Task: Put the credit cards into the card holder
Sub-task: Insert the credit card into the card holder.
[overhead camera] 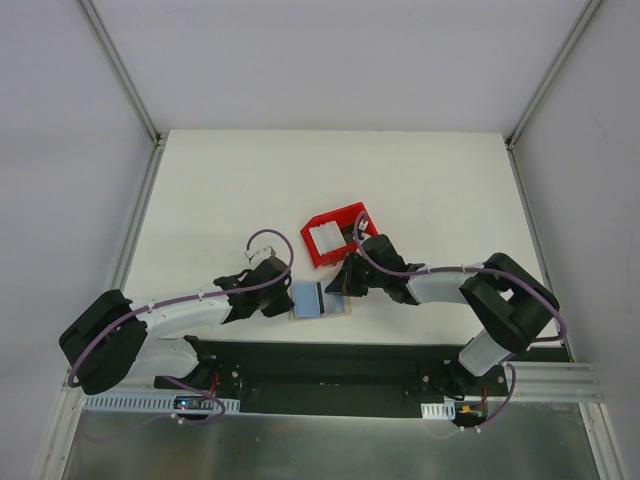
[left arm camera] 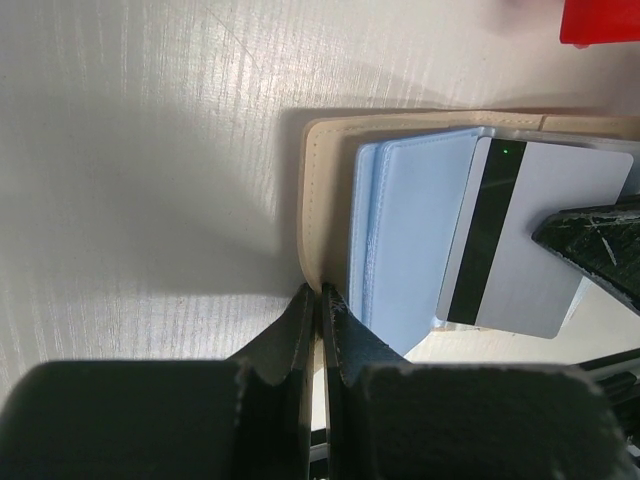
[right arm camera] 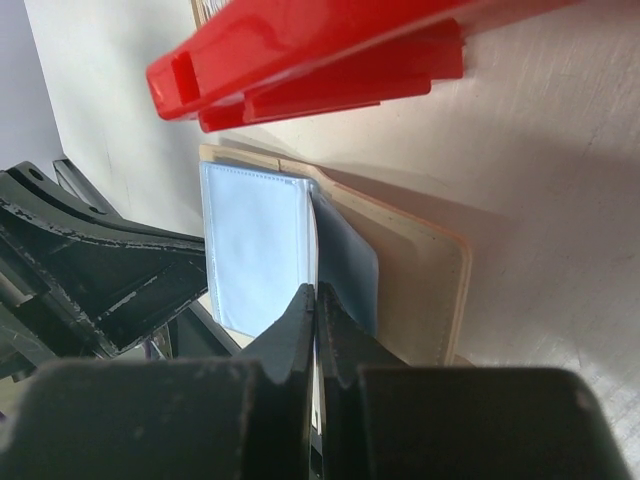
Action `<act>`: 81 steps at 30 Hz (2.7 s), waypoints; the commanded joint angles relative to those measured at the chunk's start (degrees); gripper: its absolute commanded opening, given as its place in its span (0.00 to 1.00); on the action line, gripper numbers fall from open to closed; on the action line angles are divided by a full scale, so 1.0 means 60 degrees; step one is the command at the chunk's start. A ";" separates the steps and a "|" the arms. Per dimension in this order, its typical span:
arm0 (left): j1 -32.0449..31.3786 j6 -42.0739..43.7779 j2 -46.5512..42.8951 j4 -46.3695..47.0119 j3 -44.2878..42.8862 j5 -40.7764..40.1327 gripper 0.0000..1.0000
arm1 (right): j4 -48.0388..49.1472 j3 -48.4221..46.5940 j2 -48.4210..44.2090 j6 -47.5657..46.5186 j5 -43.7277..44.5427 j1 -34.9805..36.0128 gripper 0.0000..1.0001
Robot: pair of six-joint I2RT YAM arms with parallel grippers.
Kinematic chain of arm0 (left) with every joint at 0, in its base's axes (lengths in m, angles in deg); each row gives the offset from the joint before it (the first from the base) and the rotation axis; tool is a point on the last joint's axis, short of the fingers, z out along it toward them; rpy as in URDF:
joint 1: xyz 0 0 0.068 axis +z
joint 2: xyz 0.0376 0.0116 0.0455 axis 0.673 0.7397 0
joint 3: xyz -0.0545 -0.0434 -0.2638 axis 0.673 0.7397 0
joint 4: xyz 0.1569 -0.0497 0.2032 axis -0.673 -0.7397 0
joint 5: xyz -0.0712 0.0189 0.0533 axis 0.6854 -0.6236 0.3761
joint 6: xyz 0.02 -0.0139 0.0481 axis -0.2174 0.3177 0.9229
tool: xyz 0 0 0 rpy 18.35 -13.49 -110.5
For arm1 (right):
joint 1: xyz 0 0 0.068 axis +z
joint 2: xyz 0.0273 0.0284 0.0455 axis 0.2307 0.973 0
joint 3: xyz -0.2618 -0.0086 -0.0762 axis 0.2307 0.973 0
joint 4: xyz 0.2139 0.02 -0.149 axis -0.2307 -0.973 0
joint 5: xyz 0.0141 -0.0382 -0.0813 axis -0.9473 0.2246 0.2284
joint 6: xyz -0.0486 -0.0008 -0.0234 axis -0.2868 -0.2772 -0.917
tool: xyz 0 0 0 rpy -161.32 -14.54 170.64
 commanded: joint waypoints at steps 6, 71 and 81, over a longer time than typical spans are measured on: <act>0.0087 0.0471 0.0583 -0.0582 0.0238 0.0083 0.00 | 0.0436 0.0173 0.0368 0.0038 -0.0051 0.0224 0.00; 0.1097 0.2625 -0.0675 0.0822 0.0853 0.1034 0.22 | -0.0823 0.0261 0.0808 -0.0050 0.0110 0.0239 0.00; 0.1625 0.2552 -0.0193 0.1996 0.1205 0.2280 0.20 | -0.0779 0.0246 0.0838 -0.0050 0.0022 0.0239 0.00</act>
